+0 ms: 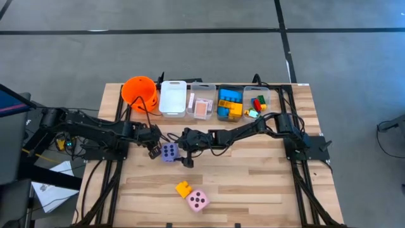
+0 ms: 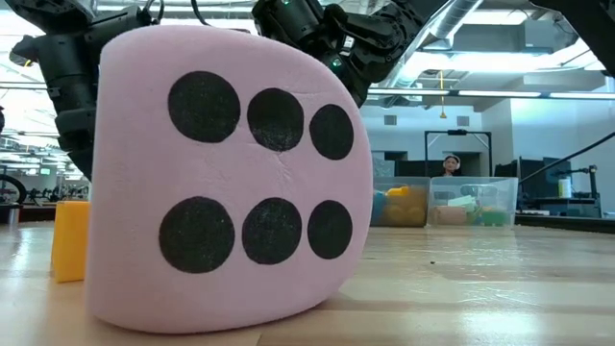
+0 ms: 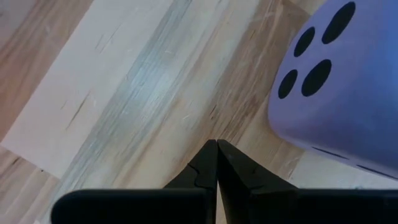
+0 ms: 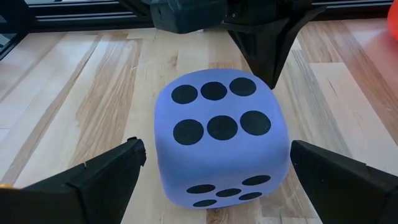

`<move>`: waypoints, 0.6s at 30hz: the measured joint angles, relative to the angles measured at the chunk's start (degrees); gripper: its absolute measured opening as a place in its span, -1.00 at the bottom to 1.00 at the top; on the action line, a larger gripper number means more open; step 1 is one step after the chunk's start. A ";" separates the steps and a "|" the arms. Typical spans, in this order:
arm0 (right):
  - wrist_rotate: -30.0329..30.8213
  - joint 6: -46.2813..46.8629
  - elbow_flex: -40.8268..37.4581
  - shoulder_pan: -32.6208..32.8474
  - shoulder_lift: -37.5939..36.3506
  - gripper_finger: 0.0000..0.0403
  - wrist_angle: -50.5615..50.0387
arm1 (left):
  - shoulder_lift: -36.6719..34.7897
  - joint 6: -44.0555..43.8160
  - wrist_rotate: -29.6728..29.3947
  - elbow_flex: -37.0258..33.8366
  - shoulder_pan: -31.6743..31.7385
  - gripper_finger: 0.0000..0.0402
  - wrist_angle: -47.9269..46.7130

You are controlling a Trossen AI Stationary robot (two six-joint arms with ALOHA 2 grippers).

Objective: Pick & Place Toys
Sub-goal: Put the purple die into the white bin

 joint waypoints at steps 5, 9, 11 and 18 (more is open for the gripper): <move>0.00 0.00 0.00 0.00 -0.02 0.99 0.00 | 0.00 0.00 0.04 -0.01 0.00 -1.00 -0.02; 0.00 0.00 0.00 0.02 -0.02 0.99 -0.02 | 0.00 0.07 0.04 -0.02 0.00 -1.00 0.05; 0.00 0.00 0.00 0.02 -0.02 0.99 -0.02 | 0.00 0.17 0.10 -0.02 0.00 -1.00 0.76; 0.00 0.00 0.00 0.02 -0.02 0.99 -0.02 | 0.00 2.01 11.22 -0.02 -1.43 -1.00 2.36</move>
